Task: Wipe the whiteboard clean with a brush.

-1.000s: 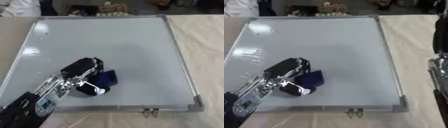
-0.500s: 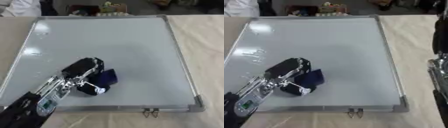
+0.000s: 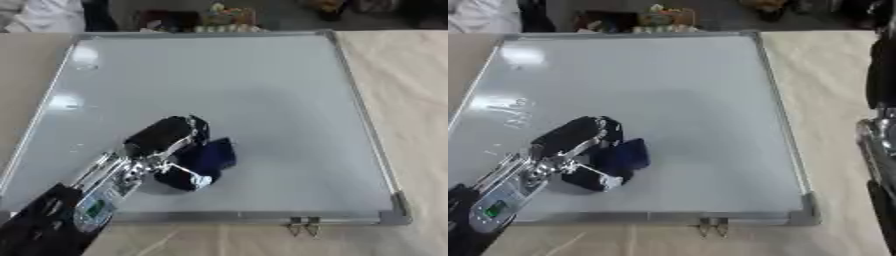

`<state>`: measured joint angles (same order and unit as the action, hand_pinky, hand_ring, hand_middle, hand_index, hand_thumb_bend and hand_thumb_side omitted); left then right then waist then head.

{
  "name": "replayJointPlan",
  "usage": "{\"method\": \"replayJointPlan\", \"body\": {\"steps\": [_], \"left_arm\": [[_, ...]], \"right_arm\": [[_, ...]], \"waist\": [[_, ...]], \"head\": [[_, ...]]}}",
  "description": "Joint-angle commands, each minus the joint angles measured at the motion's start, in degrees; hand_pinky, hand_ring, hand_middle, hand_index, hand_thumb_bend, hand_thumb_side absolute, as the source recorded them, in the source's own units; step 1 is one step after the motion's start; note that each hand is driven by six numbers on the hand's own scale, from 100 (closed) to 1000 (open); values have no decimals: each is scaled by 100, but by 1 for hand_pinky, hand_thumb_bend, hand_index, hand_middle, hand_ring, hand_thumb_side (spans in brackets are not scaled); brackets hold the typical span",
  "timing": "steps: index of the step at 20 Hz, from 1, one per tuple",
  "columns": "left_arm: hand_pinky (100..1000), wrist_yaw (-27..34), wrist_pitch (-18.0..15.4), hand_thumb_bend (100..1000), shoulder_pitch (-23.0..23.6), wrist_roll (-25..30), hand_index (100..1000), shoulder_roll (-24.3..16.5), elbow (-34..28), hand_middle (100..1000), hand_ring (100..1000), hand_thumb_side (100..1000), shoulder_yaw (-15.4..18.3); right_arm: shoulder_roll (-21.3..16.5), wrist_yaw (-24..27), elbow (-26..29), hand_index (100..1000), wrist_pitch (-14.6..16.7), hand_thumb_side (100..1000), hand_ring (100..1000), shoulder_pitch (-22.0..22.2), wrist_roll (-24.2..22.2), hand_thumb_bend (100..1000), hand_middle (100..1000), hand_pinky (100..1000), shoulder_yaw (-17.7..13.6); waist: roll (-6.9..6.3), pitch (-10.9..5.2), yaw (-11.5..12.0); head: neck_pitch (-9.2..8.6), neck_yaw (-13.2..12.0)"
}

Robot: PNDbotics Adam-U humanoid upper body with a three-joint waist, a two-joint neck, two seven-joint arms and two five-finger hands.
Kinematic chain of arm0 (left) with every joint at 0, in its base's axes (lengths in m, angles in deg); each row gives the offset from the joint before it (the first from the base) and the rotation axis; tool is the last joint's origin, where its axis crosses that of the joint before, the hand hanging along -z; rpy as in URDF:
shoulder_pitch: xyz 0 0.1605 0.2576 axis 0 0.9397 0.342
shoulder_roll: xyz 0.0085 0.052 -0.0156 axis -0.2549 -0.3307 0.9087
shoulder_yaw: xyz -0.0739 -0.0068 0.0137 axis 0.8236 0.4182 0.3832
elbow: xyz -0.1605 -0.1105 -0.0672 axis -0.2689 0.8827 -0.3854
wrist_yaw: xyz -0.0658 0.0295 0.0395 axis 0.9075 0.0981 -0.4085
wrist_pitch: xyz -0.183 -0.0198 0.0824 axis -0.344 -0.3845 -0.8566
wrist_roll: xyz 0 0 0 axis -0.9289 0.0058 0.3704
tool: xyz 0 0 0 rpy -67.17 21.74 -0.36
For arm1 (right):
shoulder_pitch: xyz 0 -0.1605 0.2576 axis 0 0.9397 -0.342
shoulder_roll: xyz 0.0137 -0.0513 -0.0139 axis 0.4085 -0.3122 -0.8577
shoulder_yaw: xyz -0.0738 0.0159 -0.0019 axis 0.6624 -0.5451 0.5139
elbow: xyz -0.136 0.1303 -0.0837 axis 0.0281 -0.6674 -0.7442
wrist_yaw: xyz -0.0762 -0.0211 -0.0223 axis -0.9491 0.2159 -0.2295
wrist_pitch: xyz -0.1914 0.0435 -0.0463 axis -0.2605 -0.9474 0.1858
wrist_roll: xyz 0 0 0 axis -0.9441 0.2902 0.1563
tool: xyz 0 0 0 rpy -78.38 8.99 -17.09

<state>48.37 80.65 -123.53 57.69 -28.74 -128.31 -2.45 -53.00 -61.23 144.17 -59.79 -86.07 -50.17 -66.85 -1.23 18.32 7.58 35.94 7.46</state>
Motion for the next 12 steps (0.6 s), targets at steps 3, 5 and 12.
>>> {"method": "replayJointPlan", "body": {"steps": [3,5,12], "left_arm": [[443,-54,2,324,-66,-11,301,-178,-157,482,587,258,57],[443,-76,5,322,-65,-19,299,-217,-174,480,585,249,72],[424,-96,85,307,-54,-106,295,-381,-252,468,564,235,196]], "right_arm": [[-106,35,62,892,5,1000,813,-48,-16,100,743,839,-60],[-109,35,62,892,4,1000,813,-43,-17,100,743,839,-60],[-116,37,62,892,2,1000,814,-25,-19,100,743,839,-62]], "waist": [[24,-145,17],[21,-150,20],[4,-163,27]], "head": [[-68,-12],[-67,-8],[-75,1]]}}
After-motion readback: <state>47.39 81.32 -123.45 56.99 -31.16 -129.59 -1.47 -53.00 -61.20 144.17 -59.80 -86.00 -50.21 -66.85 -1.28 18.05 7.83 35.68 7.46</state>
